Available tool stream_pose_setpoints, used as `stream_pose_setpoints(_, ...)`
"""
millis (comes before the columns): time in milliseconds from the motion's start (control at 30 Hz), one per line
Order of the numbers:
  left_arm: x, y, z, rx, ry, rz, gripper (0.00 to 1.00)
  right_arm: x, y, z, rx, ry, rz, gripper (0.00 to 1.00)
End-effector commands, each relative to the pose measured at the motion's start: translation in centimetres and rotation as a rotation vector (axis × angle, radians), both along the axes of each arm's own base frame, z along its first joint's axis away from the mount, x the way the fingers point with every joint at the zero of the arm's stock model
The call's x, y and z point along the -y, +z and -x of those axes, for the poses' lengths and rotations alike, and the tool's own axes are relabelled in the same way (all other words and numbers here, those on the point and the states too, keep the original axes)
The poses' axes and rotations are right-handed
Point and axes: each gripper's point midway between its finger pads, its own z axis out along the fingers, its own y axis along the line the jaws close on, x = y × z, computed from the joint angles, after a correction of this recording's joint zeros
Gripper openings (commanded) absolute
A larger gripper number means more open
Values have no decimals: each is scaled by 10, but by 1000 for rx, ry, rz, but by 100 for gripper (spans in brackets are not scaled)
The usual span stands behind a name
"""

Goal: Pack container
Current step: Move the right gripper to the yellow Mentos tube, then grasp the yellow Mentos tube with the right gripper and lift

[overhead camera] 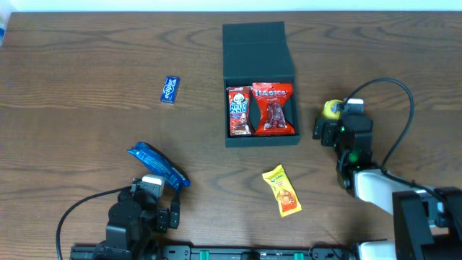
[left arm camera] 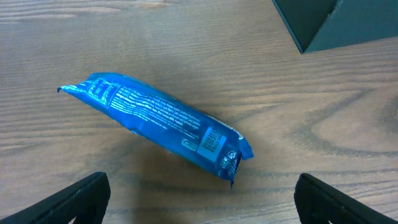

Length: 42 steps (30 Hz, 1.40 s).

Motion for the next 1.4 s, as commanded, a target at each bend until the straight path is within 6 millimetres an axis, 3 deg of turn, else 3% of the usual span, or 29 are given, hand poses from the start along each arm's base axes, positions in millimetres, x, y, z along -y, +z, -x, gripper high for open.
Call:
stream_pose_setpoints(0, -1, -20, 5, -57, 4, -3, 96, 4, -1, -9, -3, -2, 7, 99)
stream_pose_setpoints(267, -1, -20, 5, -57, 4, -3, 95, 3, -14, -16, -30, -4, 10, 97)
stream_pose_setpoints(433, -1, -20, 5, -57, 4, -3, 95, 3, -12, -18, -20, -4, 10, 77)
stream_pose_setpoints(600, -1, -20, 5, -57, 4, -3, 95, 3, -12, -18, -20, -3, 10, 46)
stream_pose_setpoints(833, -1, -20, 5, -57, 4, -3, 95, 4, -12, -18, -20, -7, 12, 33)
stream_pose_setpoints(1100, -1, -20, 5, -57, 4, -3, 95, 4, -7, -19, -7, -7, 10, 2)
stream_pose_setpoints(1367, -1, -20, 5, -57, 4, -3, 95, -3, 32, -17, 63, 10, 2, 1)
